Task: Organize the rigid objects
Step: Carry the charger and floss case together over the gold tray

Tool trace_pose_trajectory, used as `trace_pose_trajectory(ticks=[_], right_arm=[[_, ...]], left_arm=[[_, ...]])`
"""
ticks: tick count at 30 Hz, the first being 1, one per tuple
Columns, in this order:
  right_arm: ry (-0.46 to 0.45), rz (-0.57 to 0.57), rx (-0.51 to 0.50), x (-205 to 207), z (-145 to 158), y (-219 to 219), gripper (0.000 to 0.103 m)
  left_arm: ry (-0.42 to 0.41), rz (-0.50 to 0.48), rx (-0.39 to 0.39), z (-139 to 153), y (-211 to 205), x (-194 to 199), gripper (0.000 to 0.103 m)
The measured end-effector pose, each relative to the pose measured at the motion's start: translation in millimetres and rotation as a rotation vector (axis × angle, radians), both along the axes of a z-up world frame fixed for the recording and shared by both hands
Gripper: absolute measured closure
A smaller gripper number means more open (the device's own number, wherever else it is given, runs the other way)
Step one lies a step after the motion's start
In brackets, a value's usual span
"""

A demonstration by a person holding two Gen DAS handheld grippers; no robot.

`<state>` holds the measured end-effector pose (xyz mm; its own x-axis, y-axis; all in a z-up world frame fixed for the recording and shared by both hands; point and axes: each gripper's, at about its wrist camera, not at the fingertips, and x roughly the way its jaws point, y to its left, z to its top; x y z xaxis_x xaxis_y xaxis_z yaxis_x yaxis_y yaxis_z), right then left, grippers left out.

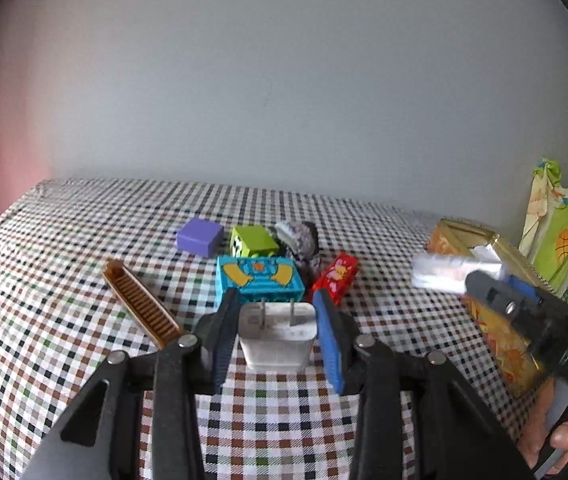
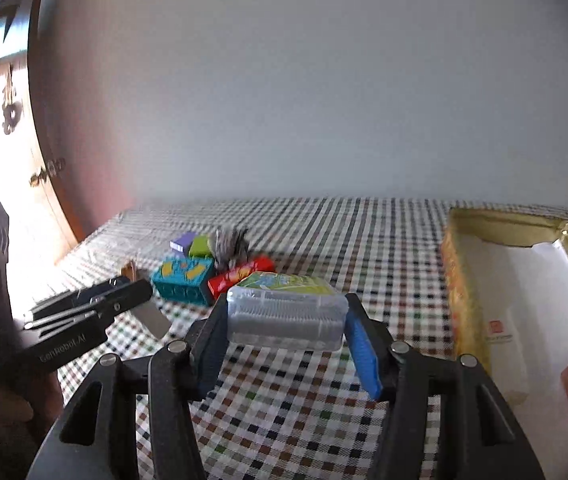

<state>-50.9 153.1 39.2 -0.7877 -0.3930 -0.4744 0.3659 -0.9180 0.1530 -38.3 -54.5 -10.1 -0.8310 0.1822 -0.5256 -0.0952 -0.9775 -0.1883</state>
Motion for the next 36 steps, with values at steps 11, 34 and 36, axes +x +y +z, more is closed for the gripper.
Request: trace_pose_trajectory(ticks=[11, 34, 36], right_arm=[[0.100, -0.099, -0.081, 15, 21, 36, 0.046], [0.267, -0.358, -0.077, 50, 38, 145, 0.046], [0.264, -0.376, -0.078, 50, 37, 156, 0.046]], left_arm=[[0.038, 0.016, 0.043, 7, 7, 4, 0.067], [0.128, -0.192, 0.065, 45, 133, 8, 0.067], [0.130, -0.214, 0.066, 47, 141, 6, 0.067]])
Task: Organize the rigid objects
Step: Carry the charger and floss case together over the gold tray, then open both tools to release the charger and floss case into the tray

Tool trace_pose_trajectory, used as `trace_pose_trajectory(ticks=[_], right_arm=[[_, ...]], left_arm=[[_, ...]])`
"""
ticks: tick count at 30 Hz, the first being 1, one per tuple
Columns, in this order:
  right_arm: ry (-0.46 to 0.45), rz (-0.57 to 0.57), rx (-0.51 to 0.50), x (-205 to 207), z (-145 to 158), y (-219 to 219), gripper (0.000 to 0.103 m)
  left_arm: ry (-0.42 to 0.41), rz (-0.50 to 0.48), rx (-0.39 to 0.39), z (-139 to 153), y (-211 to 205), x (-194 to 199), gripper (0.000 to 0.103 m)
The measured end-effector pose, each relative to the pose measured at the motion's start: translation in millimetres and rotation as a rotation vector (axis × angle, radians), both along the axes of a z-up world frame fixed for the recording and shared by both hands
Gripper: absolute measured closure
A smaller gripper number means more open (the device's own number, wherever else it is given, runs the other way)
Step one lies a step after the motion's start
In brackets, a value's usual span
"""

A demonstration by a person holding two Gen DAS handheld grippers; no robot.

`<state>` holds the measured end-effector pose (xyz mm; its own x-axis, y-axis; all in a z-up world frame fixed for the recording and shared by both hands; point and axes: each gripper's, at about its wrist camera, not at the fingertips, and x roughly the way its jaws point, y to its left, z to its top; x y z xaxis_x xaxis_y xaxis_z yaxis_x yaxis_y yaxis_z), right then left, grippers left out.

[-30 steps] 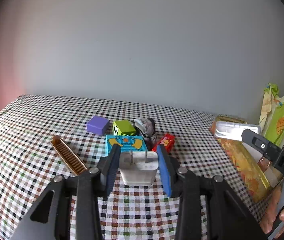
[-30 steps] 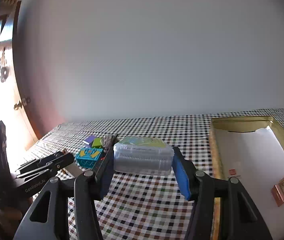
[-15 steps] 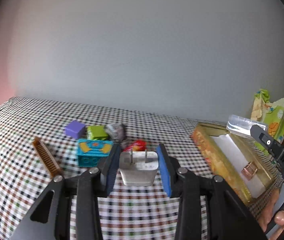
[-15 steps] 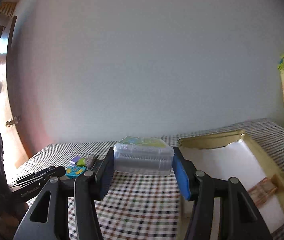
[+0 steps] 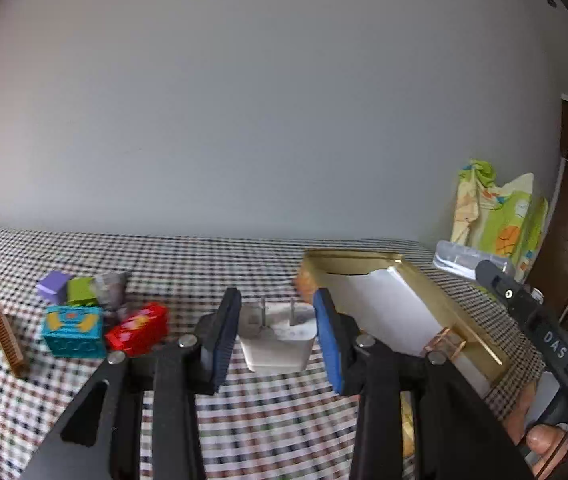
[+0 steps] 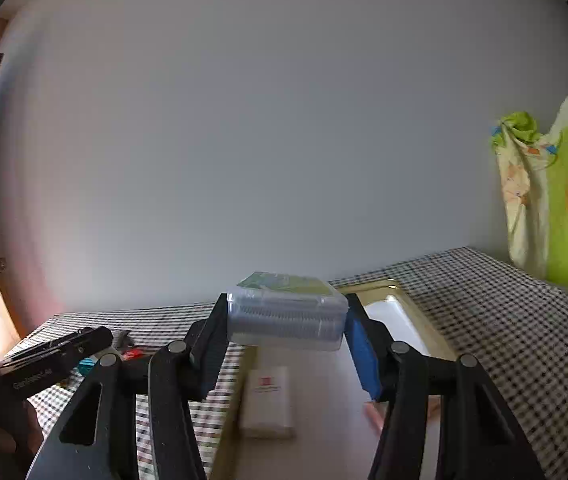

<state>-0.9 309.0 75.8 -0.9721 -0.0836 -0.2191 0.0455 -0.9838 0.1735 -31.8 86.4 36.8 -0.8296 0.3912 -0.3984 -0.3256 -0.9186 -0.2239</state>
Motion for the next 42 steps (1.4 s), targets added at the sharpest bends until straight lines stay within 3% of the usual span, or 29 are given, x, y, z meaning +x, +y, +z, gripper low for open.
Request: trace_pose_trajectory(ticks=[9, 15, 20, 34, 42], right_arm=[[-0.023, -0.092, 0.036, -1, -5, 54, 0.046], [-0.076, -0.074, 0.004, -9, -14, 77, 0.046], [-0.093, -0.068, 0.034, -10, -18, 81, 0.046], [-0.229, 0.024, 0.061, -32, -38, 79, 0.046], [-0.259, 0.034, 0.037, -35, -43, 81, 0.046]], left_arm=[[0.006, -0.113, -0.020, 3, 63, -5, 0.067], [-0.012, -0.187, -0.047, -2, 104, -3, 0.067], [-0.029, -0.236, -0.080, -12, 132, 0, 0.067], [-0.074, -0.256, -0.134, -31, 153, -2, 0.067], [-0.081, -0.244, -0.176, -35, 156, -4, 0.067]])
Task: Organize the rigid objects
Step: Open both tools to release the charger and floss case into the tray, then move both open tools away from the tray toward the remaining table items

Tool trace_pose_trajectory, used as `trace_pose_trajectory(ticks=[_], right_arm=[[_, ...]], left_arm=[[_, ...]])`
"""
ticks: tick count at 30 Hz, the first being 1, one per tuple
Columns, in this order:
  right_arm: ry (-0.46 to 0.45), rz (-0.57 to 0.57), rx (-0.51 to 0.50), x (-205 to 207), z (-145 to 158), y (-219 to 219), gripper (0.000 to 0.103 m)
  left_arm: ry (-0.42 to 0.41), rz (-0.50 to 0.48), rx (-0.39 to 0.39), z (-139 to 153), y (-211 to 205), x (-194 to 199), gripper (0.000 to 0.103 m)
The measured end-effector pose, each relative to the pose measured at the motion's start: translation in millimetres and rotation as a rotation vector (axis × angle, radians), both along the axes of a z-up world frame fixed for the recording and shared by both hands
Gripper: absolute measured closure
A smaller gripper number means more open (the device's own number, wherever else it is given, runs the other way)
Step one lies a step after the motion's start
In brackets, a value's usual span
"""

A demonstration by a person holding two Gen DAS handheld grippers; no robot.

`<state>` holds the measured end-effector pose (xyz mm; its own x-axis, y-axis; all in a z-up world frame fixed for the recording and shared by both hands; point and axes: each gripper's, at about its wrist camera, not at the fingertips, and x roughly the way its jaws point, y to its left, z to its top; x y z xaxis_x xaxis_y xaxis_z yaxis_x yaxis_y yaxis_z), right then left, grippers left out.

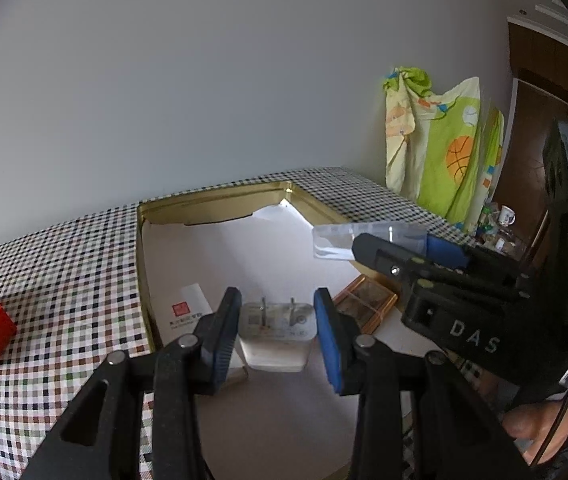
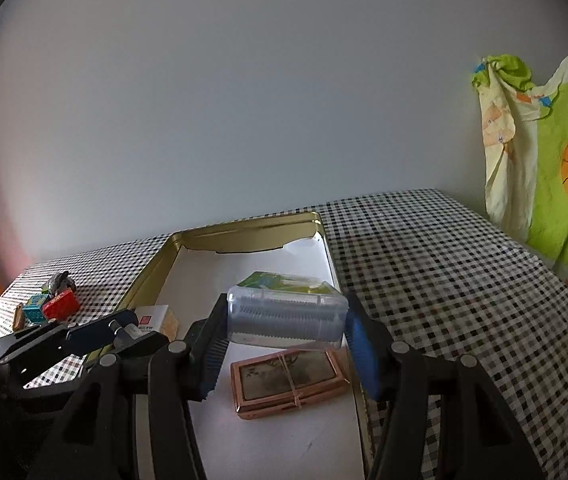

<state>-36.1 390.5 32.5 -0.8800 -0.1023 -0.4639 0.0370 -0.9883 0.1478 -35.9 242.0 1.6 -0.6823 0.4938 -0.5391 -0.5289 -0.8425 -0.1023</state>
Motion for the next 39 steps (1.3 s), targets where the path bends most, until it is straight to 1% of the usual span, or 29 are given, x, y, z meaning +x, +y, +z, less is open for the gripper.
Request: trace_pose_trajectory(ticks=[5, 7, 8, 9, 10, 11, 12, 13, 14, 16, 20, 27, 33, 39], right_arm=[[0.006, -0.001, 0.019, 1, 0, -4, 0.045], [0.009, -0.006, 0.030, 2, 0, -5, 0.044], [0.012, -0.009, 0.033, 2, 1, -5, 0.042], [0.016, -0.014, 0.034, 2, 2, -4, 0.034], [0.033, -0.022, 0.022, 6, 4, -2, 0.025], [0.050, -0.030, 0.005, 9, 5, 0, 0.022], [0.070, -0.035, -0.020, 12, 5, 4, 0.017], [0.085, -0.040, -0.045, 14, 5, 7, 0.015], [0.097, -0.048, -0.072, 16, 6, 11, 0.014], [0.101, -0.065, -0.091, 16, 6, 16, 0.013], [0.102, -0.111, -0.094, 14, 4, 21, 0.013], [0.139, -0.177, -0.097, 21, 4, 25, 0.013], [0.204, -0.253, -0.087, 32, 8, 29, 0.013], [0.228, -0.304, -0.063, 40, 10, 27, 0.013]], left_arm=[[-0.015, 0.000, -0.015, -4, -1, -3, 0.066], [-0.015, -0.012, -0.009, -5, -1, -2, 0.063], [-0.006, -0.013, -0.006, -3, -2, 0, 0.050], [0.016, -0.008, -0.009, -1, -2, 3, 0.032], [0.036, -0.005, -0.005, 1, -3, 6, 0.024], [0.063, 0.004, -0.001, 4, -4, 9, 0.007], [0.090, 0.015, 0.002, 6, -6, 11, 0.000], [0.113, 0.024, 0.011, 8, -8, 13, 0.000], [0.118, 0.027, 0.015, 9, -9, 13, 0.000], [0.108, 0.036, 0.025, 11, -12, 10, 0.000], [0.080, 0.074, 0.058, 13, -24, 2, 0.000], [0.102, 0.182, 0.033, 14, -41, -5, 0.000], [0.111, 0.222, 0.039, 14, -59, -5, 0.000], [0.125, 0.266, 0.037, 12, -80, -3, 0.000]])
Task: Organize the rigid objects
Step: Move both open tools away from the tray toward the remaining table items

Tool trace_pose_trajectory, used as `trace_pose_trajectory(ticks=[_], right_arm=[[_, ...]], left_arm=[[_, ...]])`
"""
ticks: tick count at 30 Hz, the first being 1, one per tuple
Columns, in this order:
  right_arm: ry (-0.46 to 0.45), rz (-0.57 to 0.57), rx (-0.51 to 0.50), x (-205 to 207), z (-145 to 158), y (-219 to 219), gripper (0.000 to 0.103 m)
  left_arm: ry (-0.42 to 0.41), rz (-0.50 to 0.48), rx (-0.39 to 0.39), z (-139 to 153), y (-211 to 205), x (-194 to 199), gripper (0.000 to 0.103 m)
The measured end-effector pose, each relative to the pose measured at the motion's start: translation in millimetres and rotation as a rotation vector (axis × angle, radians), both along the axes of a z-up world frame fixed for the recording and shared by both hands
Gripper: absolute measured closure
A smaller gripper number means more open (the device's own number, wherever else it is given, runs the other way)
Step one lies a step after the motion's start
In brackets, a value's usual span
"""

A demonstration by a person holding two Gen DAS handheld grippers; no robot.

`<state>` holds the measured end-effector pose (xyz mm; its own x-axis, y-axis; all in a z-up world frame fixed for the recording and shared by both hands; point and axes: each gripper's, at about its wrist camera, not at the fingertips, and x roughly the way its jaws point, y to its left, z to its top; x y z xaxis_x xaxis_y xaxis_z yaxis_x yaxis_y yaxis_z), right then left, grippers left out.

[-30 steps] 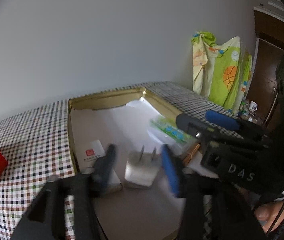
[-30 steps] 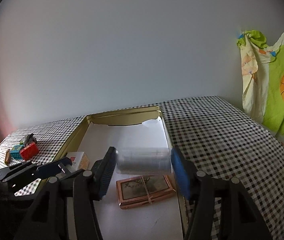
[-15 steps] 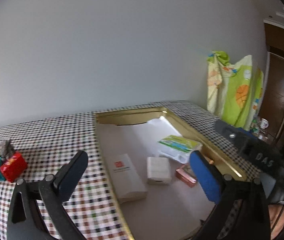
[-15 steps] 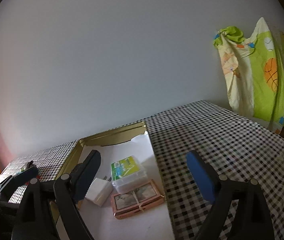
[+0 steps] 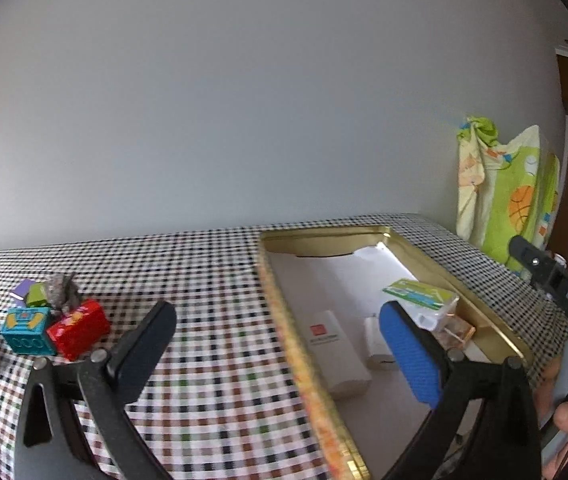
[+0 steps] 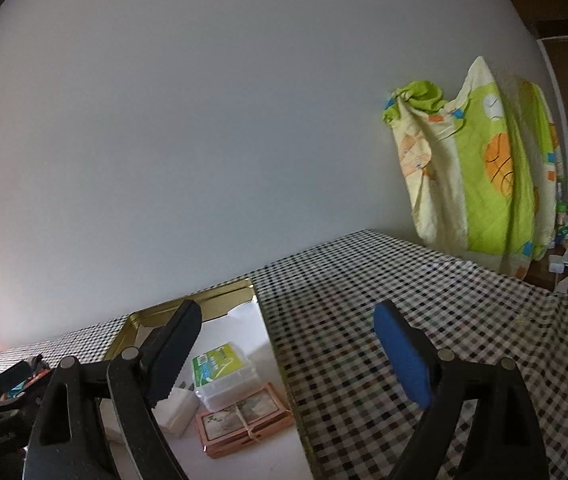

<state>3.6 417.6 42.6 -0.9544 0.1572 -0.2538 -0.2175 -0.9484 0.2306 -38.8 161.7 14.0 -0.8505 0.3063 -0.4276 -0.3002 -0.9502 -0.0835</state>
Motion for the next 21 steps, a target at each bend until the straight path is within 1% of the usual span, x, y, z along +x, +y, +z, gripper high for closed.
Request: trace_pose_trajectory(ticks=[3, 8, 11, 14, 17, 21], right_arm=[[0.006, -0.021, 0.022, 2, 2, -3, 0.013], [0.014, -0.048, 0.059, 3, 4, -11, 0.013], [0.022, -0.051, 0.048, 9, 5, -17, 0.013], [0.019, -0.052, 0.063, 14, 7, -25, 0.013], [0.025, -0.033, 0.068, 19, 9, -39, 0.013], [-0.012, 0.033, 0.056, 15, 7, -65, 0.013]], left_arm=[[0.008, 0.020, -0.005, -1, -12, -1, 0.000], [0.046, 0.079, -0.025, -3, -32, -1, 0.000], [0.046, 0.096, 0.004, -2, -45, -2, 0.000], [0.045, 0.114, 0.020, -2, -57, -4, 0.000], [0.042, 0.119, 0.002, -3, -63, -6, 0.000], [0.050, 0.131, -0.025, -4, -78, -7, 0.000]])
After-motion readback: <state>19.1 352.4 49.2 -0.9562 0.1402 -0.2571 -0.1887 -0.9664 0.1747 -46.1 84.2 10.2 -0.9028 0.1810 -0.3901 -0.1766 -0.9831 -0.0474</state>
